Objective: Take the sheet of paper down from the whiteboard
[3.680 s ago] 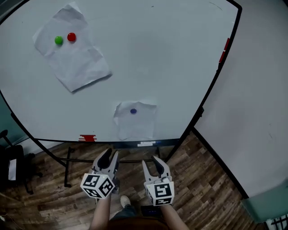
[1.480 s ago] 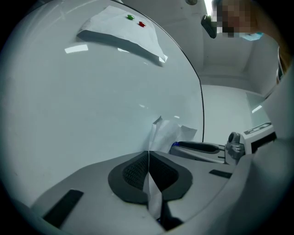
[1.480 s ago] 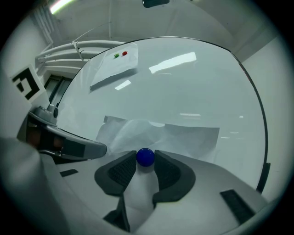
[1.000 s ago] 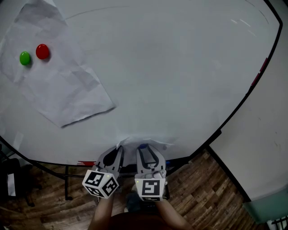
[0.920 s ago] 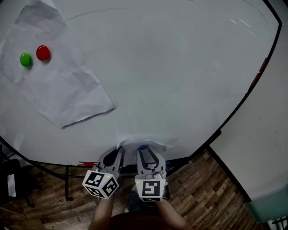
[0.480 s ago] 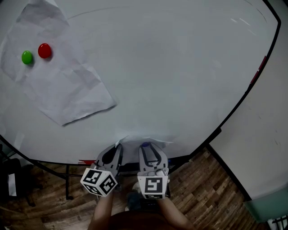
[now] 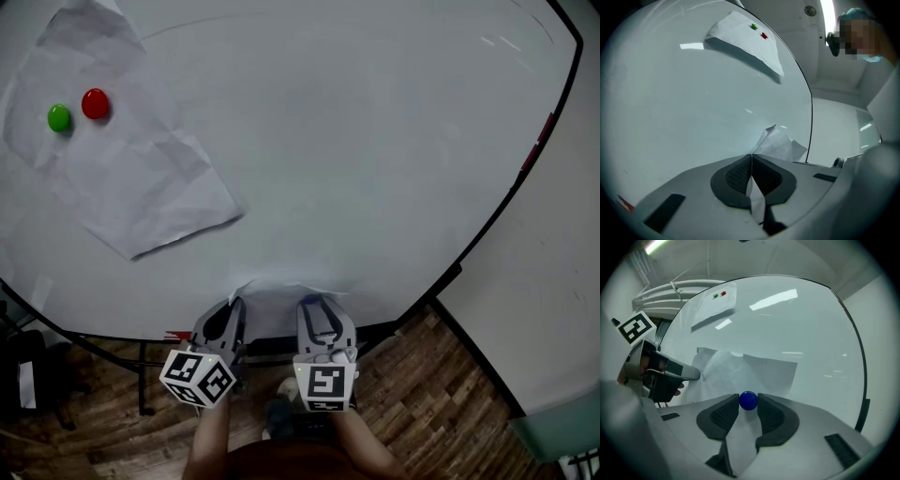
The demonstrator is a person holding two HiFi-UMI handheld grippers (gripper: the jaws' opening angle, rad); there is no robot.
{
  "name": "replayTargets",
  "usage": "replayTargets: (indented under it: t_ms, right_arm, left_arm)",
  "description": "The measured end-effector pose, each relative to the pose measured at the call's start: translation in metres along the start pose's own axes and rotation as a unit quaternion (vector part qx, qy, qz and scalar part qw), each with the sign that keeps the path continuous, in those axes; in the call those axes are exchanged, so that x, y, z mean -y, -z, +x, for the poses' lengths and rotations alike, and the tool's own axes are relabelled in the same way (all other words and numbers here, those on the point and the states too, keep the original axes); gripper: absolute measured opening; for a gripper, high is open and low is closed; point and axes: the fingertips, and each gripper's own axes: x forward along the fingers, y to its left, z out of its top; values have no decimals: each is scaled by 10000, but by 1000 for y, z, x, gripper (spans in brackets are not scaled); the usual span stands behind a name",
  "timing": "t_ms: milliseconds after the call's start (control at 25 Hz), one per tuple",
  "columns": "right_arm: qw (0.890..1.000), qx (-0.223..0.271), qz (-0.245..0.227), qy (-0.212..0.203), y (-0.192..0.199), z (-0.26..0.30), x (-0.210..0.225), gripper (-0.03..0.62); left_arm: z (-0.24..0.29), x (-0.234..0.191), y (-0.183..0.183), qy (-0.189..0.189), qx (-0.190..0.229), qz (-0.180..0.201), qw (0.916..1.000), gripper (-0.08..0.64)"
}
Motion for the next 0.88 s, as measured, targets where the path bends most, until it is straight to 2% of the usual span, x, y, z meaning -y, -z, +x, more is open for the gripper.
replayTargets:
  t_ms: [760, 880]
  right_arm:
    - [9999, -76, 33, 125, 5, 2, -3, 135]
    - [9998, -90, 48, 143, 6, 2, -2, 135]
  left_arm:
    - [-22, -28, -15, -201, 189, -222, 9994, 25]
    - [-26, -30, -16, -275, 183, -118, 9994, 25]
